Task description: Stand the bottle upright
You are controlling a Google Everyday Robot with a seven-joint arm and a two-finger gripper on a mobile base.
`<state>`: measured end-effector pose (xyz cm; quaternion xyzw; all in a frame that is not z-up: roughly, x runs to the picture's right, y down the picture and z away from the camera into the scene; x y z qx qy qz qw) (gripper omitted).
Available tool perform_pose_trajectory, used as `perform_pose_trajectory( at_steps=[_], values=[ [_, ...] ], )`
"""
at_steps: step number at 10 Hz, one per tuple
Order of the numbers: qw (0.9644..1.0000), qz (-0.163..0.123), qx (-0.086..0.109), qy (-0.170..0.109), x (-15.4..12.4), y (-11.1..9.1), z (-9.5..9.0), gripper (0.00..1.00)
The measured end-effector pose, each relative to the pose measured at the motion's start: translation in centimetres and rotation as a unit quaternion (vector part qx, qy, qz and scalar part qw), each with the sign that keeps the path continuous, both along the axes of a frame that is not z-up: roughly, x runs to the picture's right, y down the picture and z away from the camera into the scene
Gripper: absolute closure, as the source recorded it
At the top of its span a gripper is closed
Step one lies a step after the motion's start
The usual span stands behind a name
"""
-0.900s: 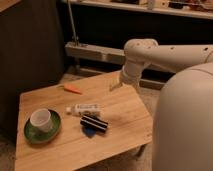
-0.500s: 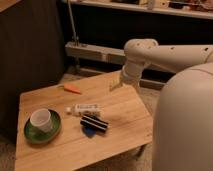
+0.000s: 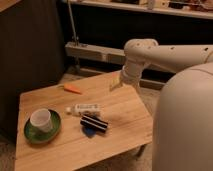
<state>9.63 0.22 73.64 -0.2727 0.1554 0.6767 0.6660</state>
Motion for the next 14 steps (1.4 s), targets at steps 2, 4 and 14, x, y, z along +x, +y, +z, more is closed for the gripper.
perform_pose_trajectory(
  at_steps=[2,4,14],
  values=[
    [1.0,0.0,0.0,0.0,0.0,0.0,0.0,0.2],
    [1.0,0.0,0.0,0.0,0.0,0.0,0.0,0.2],
    [0.9984,-0.038,0.01,-0.04,-1.2,-0.2,1.5,0.2]
  ],
)
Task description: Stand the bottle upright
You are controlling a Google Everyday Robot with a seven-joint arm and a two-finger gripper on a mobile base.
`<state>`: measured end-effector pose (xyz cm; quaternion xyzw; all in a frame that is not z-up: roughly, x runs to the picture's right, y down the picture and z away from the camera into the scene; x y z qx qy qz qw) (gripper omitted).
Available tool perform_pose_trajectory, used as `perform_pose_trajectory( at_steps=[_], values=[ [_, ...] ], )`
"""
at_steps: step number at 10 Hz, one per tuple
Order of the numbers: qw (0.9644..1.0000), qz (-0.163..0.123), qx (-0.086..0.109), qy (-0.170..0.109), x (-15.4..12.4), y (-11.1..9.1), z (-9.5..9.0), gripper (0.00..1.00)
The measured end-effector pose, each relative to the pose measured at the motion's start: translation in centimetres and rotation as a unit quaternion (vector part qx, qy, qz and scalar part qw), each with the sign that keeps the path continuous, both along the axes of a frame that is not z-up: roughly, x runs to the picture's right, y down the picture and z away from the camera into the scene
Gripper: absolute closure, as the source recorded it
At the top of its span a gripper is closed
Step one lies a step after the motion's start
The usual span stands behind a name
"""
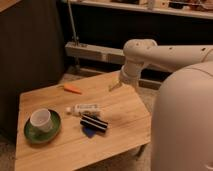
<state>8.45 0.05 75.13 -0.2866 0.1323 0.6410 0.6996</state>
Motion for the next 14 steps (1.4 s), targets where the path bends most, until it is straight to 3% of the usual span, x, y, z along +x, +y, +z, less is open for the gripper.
perform_pose_trajectory(
  at_steps=[1,3,4,6,8,9,11,13,14],
  values=[
    [0.999,-0.031,0.008,-0.031,-1.6,0.1,0.6,0.2],
    [0.9908,-0.093,0.023,-0.096,-6.0,0.4,1.0,0.2],
    [0.979,-0.141,0.034,-0.143,-10.1,1.4,0.5,0.2],
    [0.9603,-0.204,0.044,-0.186,-13.7,3.6,-0.7,0.2],
    [0.9266,-0.288,0.068,-0.232,-19.9,5.6,-1.1,0.2],
    [0.9166,-0.311,0.082,-0.237,-21.9,6.1,-1.0,0.2],
    [0.9113,-0.327,0.093,-0.232,-24.2,6.5,-0.9,0.2],
    [0.9116,-0.328,0.096,-0.228,-23.8,6.3,-0.8,0.2],
    [0.9101,-0.329,0.098,-0.232,-24.0,6.2,-0.8,0.2]
  ],
)
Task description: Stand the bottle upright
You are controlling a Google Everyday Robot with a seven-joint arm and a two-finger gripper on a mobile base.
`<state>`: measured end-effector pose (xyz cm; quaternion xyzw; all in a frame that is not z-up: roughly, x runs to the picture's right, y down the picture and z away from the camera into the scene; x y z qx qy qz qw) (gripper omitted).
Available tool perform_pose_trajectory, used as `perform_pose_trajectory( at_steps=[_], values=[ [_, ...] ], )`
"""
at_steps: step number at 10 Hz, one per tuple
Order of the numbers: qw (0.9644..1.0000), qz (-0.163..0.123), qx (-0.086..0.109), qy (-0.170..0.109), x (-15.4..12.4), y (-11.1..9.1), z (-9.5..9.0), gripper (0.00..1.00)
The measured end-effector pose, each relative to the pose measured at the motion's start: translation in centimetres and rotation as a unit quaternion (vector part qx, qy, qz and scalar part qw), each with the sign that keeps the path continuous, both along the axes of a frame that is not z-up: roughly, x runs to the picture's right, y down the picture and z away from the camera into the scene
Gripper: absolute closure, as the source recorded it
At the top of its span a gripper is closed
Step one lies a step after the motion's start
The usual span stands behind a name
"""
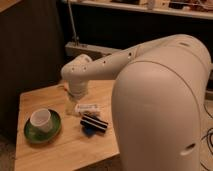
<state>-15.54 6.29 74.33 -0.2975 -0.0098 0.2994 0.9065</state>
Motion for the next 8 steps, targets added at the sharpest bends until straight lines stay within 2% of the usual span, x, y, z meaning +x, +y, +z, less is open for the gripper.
perform_pose_trajectory(
  at_steps=[1,2,3,4,5,6,7,8],
  values=[
    [1.0,0.0,0.0,-0.007,0.1,0.0,0.0,0.2],
    [0.9995,-0.005,0.014,-0.028,0.3,-0.7,0.1,0.2],
    [0.9954,-0.017,0.047,-0.081,0.4,-1.7,0.1,0.2],
    [0.9835,-0.042,0.089,-0.152,0.6,-2.6,0.2,0.2],
    [0.9707,-0.073,0.115,-0.198,0.7,-3.2,0.2,0.2],
    [0.9575,-0.112,0.13,-0.232,0.4,-3.5,0.2,0.2],
    [0.9492,-0.149,0.132,-0.244,0.2,-3.7,0.3,0.2],
    [0.9451,-0.165,0.132,-0.249,-0.2,-3.7,0.2,0.2]
  ],
)
